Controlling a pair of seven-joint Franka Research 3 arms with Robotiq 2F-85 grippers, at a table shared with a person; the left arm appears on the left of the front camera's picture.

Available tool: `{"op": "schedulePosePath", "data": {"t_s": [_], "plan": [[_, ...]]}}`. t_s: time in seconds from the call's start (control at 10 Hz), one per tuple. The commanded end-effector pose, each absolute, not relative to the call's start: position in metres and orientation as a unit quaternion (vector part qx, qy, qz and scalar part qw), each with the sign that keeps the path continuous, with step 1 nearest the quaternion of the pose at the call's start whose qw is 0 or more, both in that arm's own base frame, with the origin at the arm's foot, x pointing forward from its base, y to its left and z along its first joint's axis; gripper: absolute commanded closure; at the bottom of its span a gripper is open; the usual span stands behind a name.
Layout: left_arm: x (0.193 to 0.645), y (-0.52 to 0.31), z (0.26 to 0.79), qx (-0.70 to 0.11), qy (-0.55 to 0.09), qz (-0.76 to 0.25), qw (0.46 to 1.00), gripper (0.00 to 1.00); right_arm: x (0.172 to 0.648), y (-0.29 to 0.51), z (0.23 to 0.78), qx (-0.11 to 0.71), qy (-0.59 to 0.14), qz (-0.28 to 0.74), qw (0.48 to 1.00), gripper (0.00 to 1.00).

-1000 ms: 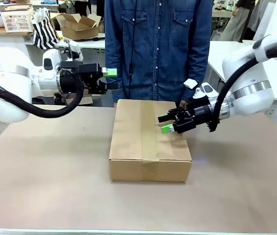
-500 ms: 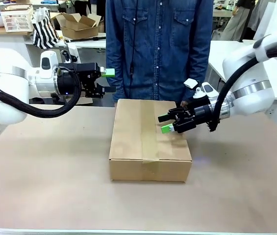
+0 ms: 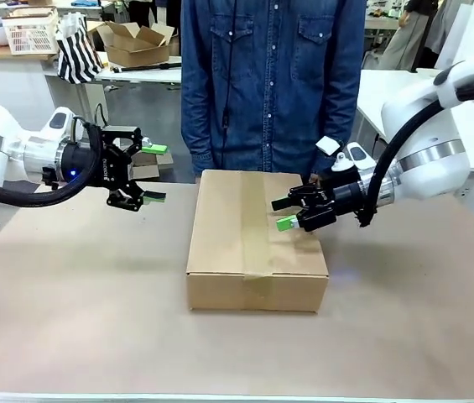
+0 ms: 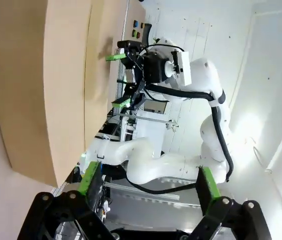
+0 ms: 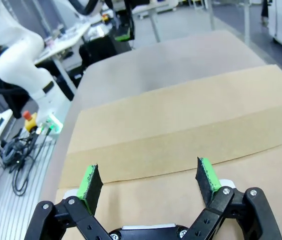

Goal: Pack the gift set into the box.
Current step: Press and hold the closed box until the human finishes sealing it.

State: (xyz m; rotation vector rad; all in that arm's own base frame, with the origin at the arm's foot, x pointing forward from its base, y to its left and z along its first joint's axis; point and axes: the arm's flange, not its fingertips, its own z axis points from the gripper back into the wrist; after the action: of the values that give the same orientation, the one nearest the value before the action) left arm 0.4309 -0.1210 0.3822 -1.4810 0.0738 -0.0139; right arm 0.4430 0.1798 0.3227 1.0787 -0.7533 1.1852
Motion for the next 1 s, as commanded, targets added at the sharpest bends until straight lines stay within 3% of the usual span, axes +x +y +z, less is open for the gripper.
{"op": "schedulePosePath", "data": {"t_s": [0.0, 0.2, 0.5, 0.7, 0.8, 0.9], "plan": [[0.436, -0.136, 0.381, -0.671, -0.032, -0.032, 0.740, 0.00, 0.444, 0.175, 0.331, 0.486, -0.316, 0.464, 0.670, 0.00], [0.436, -0.136, 0.381, -0.671, -0.032, -0.032, 0.740, 0.00, 0.431, 0.138, 0.378, 0.618, -0.280, 0.226, 0.699, 0.00], [0.436, -0.136, 0.381, -0.671, -0.032, -0.032, 0.740, 0.00, 0.399, 0.057, 0.440, 0.667, -0.215, 0.076, 0.709, 0.00], [0.436, -0.136, 0.381, -0.671, -0.032, -0.032, 0.740, 0.00, 0.395, 0.006, 0.424, 0.684, -0.154, 0.041, 0.712, 0.00], [0.436, -0.136, 0.381, -0.671, -0.032, -0.032, 0.740, 0.00, 0.401, 0.046, 0.432, 0.661, -0.200, 0.121, 0.713, 0.00], [0.436, -0.136, 0.381, -0.671, -0.032, -0.032, 0.740, 0.00, 0.401, 0.046, 0.432, 0.661, -0.200, 0.121, 0.713, 0.00]]}}
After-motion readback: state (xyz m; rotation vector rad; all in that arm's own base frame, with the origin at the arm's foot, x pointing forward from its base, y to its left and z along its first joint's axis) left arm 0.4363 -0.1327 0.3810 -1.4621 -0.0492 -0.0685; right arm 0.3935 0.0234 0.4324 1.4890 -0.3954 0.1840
